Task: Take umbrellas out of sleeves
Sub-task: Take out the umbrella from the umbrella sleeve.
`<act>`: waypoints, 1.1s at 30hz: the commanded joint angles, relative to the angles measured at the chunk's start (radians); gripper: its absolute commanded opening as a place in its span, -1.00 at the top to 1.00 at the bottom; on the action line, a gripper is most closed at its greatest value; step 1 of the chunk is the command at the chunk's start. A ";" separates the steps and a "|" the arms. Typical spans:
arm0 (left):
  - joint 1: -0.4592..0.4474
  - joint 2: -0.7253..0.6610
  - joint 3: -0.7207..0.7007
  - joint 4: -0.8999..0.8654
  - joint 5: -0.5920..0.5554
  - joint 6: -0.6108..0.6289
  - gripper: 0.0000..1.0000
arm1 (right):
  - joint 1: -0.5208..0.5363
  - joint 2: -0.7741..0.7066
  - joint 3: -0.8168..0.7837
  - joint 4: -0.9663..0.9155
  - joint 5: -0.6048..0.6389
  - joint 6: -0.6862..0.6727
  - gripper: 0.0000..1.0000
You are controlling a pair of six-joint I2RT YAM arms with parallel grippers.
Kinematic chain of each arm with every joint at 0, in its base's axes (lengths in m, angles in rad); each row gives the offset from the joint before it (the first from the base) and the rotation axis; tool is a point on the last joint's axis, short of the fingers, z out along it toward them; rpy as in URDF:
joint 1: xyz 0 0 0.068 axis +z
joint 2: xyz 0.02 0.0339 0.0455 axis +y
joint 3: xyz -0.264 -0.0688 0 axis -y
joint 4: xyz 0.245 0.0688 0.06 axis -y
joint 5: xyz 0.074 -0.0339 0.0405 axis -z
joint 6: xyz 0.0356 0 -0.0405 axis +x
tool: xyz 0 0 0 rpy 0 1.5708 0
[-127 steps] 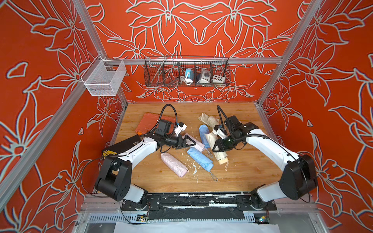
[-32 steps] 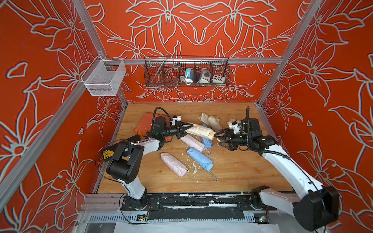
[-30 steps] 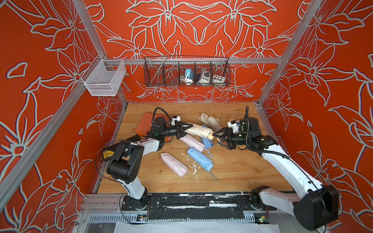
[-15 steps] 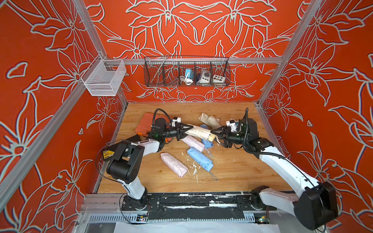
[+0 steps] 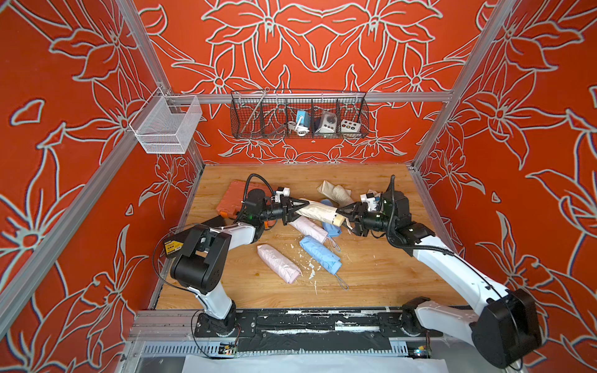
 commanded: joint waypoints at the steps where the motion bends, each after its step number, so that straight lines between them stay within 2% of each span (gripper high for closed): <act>1: -0.001 -0.039 0.016 0.091 0.026 -0.017 0.63 | 0.008 0.012 -0.013 0.042 0.019 0.033 -0.16; 4: -0.001 -0.039 0.016 0.093 0.026 -0.017 0.63 | 0.008 0.017 -0.011 0.039 0.020 0.034 -0.11; 33: -0.033 -0.028 0.032 0.097 0.030 -0.015 0.63 | 0.052 0.088 -0.007 0.118 0.040 0.081 -0.08</act>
